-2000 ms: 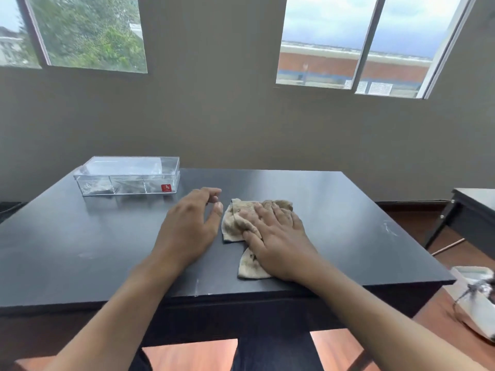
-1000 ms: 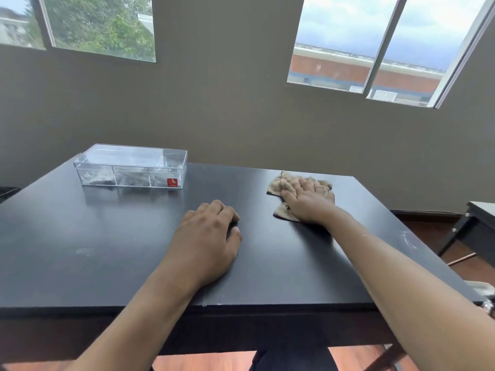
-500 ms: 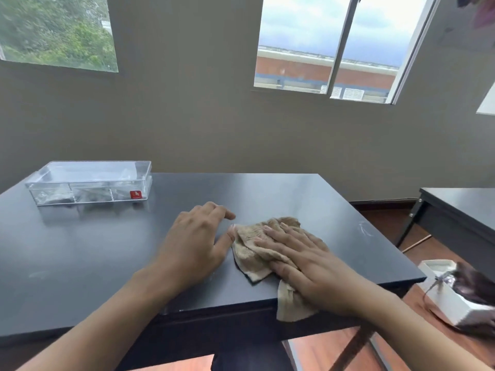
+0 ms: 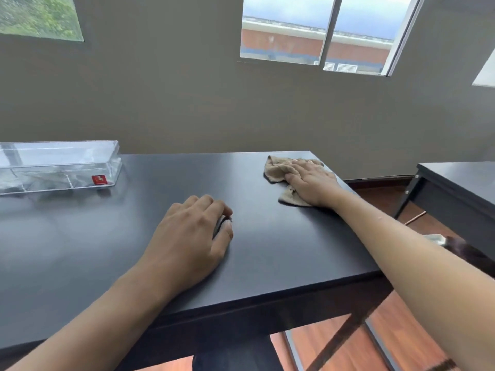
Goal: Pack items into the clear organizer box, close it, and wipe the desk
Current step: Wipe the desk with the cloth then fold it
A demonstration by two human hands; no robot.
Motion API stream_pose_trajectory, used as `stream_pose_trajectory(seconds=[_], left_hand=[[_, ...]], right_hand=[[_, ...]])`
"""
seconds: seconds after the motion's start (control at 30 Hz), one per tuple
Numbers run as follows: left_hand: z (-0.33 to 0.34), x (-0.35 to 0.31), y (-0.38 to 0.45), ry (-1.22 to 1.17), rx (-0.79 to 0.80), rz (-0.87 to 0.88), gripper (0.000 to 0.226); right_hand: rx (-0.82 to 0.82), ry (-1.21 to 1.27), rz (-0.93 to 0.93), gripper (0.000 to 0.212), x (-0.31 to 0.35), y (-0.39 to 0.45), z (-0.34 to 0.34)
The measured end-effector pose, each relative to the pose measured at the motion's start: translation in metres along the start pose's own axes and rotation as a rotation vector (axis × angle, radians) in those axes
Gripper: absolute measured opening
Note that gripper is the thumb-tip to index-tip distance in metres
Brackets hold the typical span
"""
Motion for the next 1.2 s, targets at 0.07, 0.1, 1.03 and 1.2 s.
stream_pose_trajectory(seconds=[0.07, 0.1, 1.03, 1.2], left_hand=[[0.000, 0.000, 0.000, 0.002, 0.002, 0.002, 0.032], [-0.001, 0.000, 0.000, -0.002, 0.003, 0.002, 0.031], [0.002, 0.004, -0.002, -0.042, -0.003, 0.011, 0.033], [0.000, 0.002, -0.001, -0.028, 0.007, 0.008, 0.032]], right_hand=[[-0.006, -0.014, 0.045, 0.062, 0.001, 0.011, 0.001], [-0.012, -0.014, 0.062, 0.062, 0.002, 0.013, 0.002], [0.027, 0.000, 0.019, 0.058, -0.061, -0.176, -0.016], [0.062, -0.021, 0.233, 0.067, -0.065, -0.100, -0.017]])
Point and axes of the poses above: each hand's wrist, its own y-axis towards the middle knuckle, its own z-axis out of the palm, x = y × z, the point moved 5 cm from there along y, towards the middle knuckle, and after that the axes turned 5 degrees about z, right-handed, at the moved point
